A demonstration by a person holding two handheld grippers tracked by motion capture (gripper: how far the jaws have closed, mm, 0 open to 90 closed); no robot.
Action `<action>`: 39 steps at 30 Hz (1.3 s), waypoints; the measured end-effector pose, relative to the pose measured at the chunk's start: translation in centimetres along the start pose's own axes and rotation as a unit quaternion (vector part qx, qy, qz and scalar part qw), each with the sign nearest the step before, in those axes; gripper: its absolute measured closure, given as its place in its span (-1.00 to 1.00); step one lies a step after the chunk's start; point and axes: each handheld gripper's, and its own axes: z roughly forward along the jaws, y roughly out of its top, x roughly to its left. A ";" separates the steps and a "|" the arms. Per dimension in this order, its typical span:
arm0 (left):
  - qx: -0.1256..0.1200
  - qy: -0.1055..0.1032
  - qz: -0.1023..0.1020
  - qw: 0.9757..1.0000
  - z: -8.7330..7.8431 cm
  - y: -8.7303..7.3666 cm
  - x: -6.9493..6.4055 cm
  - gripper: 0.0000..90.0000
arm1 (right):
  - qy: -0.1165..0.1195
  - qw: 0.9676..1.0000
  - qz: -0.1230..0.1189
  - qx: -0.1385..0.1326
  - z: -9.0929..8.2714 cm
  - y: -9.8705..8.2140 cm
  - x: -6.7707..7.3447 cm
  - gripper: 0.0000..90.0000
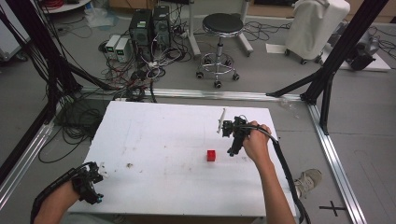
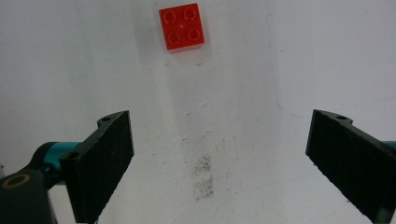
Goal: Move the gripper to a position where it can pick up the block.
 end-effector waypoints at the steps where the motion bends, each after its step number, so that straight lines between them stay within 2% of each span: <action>1: 0.000 0.000 0.000 1.000 0.0 0.0 0.0 -0.45 | -0.002 1.000 0.001 0.004 0.2 0.2 0.0 -0.85; 6: -0.002 -0.002 -0.001 1.000 0.1 0.0 -0.1 -0.45 | 0.000 1.000 -0.003 0.001 0.8 0.7 0.0 -0.85; 9: -0.001 -0.002 0.001 1.000 0.1 0.0 -0.1 -0.45 | 0.004 1.000 -0.014 -0.005 1.6 1.5 -0.1 -0.85; 13: 0.000 -0.003 0.002 1.000 0.1 0.1 -0.1 -0.45 | 0.012 1.000 -0.017 0.002 2.2 1.9 0.0 -0.85; 23: 0.000 -0.002 0.001 1.000 0.1 0.1 -0.1 -0.45 | 0.021 0.999 -0.045 0.003 5.2 4.1 0.6 -0.85; 32: 0.001 -0.004 0.001 1.000 0.2 0.1 -0.1 -0.45 | 0.037 0.998 -0.060 0.009 7.0 5.0 0.6 -0.85; 35: 0.000 -0.005 0.001 1.000 0.3 0.1 -0.1 -0.45 | 0.048 0.997 -0.065 0.019 7.8 5.3 0.7 -0.85; 39: 0.000 -0.006 0.004 1.000 0.4 0.2 -0.2 -0.45 | 0.049 0.996 -0.072 0.033 8.5 5.6 0.9 -0.85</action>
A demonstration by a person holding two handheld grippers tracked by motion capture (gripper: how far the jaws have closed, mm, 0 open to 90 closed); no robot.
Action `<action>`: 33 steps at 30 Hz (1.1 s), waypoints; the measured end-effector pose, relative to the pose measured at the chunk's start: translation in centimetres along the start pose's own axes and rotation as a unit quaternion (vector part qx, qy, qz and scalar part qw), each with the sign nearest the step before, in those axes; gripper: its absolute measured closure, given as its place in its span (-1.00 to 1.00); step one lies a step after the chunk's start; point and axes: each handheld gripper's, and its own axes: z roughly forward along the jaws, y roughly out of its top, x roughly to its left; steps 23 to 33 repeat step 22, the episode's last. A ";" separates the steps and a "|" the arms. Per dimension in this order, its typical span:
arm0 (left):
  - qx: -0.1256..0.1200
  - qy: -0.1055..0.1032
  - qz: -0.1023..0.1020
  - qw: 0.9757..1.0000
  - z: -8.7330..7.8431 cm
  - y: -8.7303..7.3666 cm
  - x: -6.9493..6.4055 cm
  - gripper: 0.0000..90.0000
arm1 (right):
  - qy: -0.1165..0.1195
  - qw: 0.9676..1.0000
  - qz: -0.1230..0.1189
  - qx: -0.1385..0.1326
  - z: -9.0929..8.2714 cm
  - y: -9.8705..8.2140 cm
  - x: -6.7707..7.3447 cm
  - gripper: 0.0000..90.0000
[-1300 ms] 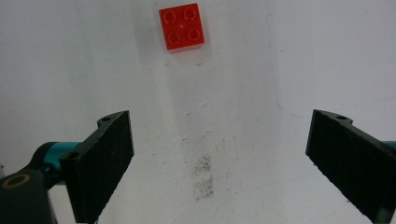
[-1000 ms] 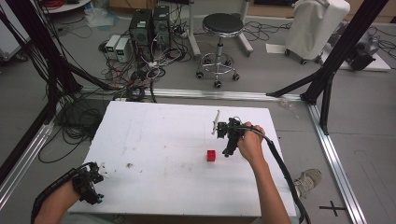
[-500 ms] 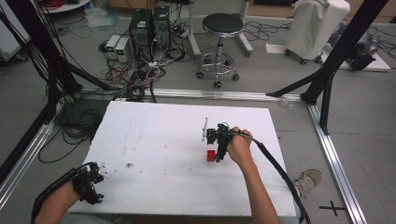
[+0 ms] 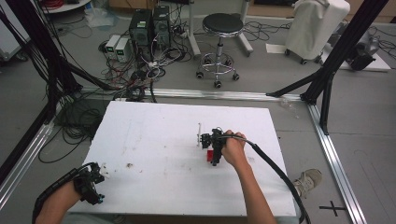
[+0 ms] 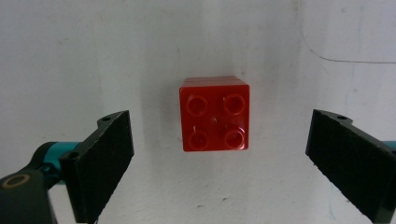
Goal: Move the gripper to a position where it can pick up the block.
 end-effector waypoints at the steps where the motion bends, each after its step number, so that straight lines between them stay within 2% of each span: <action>1: 0.002 0.000 0.002 1.000 0.0 0.1 0.0 -0.45 | 0.000 1.000 0.000 0.000 0.0 0.0 0.0 -0.85; 5: 0.001 -0.002 0.002 1.000 0.1 0.1 -0.1 -0.45 | -0.002 1.000 -0.006 0.007 0.8 0.4 0.1 -0.85; 6: 0.001 -0.002 0.002 1.000 0.0 0.1 -0.1 -0.45 | -0.004 1.000 -0.014 0.004 1.0 0.4 0.0 -0.85; 9: 0.001 -0.001 0.001 1.000 0.0 0.1 -0.1 -0.45 | 0.002 1.000 -0.005 0.016 1.4 0.6 0.3 -0.85; 10: 0.000 0.000 0.001 1.000 0.0 0.1 -0.1 -0.45 | 0.001 1.000 -0.015 0.014 1.6 0.7 0.2 -0.85; 12: 0.000 -0.001 0.001 1.000 0.0 0.1 -0.1 -0.45 | 0.002 1.000 -0.011 0.021 1.8 0.7 0.3 -0.85; 13: 0.000 -0.001 0.001 1.000 0.0 0.1 -0.1 -0.45 | 0.000 1.000 -0.017 0.018 1.9 0.7 0.2 -0.85; 14: 0.001 -0.003 0.001 1.000 0.0 0.1 -0.1 -0.45 | 0.004 1.000 -0.006 0.024 1.9 0.7 0.3 -0.85; 15: 0.001 -0.003 0.001 1.000 0.0 0.1 -0.1 -0.45 | 0.004 1.000 -0.006 0.024 1.9 0.7 0.3 -0.85; 17: 0.000 -0.003 0.003 1.000 0.0 0.1 -0.1 -0.45 | 0.000 1.000 -0.019 0.016 2.0 0.7 0.2 -0.85; 18: 0.000 -0.003 0.002 1.000 0.0 0.1 -0.1 -0.45 | 0.003 1.000 -0.004 0.020 1.8 0.7 0.3 -0.85; 20: 0.001 -0.003 0.002 1.000 0.0 0.1 -0.1 -0.45 | 0.003 1.000 -0.010 0.018 1.8 0.7 0.2 -0.85; 33: 0.001 -0.002 0.002 1.000 0.0 0.2 -0.1 -0.45 | 0.002 1.000 -0.008 0.019 1.8 0.6 0.3 -0.85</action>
